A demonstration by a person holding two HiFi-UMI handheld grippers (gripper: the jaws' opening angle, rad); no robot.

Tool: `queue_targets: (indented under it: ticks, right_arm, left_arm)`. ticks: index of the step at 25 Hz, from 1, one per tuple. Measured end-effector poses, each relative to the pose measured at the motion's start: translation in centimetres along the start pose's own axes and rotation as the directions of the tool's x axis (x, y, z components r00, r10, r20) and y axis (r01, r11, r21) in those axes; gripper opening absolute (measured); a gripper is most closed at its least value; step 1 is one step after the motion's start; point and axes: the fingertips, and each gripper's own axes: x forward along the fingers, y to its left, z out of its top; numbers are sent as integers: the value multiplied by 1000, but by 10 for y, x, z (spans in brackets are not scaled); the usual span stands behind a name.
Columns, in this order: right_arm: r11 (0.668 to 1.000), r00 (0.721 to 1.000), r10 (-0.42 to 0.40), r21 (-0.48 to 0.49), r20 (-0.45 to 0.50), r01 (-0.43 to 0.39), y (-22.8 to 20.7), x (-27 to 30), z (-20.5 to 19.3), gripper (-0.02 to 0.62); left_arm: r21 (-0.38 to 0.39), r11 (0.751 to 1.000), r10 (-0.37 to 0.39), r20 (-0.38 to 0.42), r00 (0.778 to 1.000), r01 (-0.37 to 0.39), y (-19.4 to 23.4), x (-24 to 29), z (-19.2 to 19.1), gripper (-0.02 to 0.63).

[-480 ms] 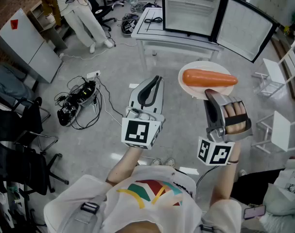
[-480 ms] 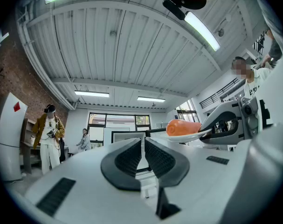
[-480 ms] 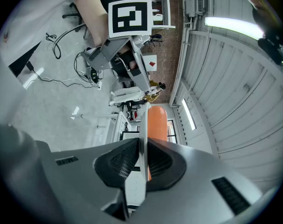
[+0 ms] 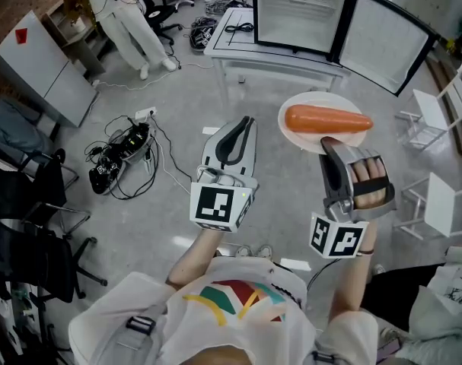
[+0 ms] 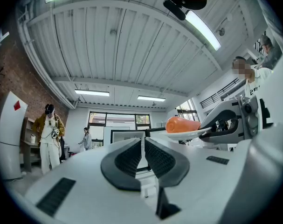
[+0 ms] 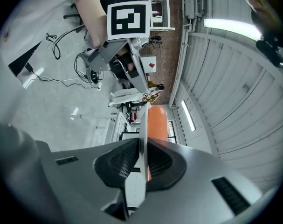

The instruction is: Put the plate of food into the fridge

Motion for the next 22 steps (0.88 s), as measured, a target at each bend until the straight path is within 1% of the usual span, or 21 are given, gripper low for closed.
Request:
queue_targets:
  ticks: [7, 10, 17, 22]
  right_arm:
    - [1000, 1000, 2, 18, 15, -2, 0, 1, -14, 38]
    - [1000, 1000, 0, 23, 20, 0, -2, 3, -27, 38]
    - [1000, 999, -7, 5, 48, 7, -5, 9, -48, 38]
    - [1000, 998, 9, 15, 61, -9, -1, 26, -54, 38]
  left_arm:
    - [1, 1000, 4, -6, 1000, -4, -11, 10, -2, 29]
    - [5, 1000, 6, -8, 1000, -6, -19, 20, -3, 29]
    - [5, 1000, 15, 2, 1000, -15, -35, 38, -8, 29]
    - [5, 1000, 31, -7, 999, -31, -27, 50, -14, 29]
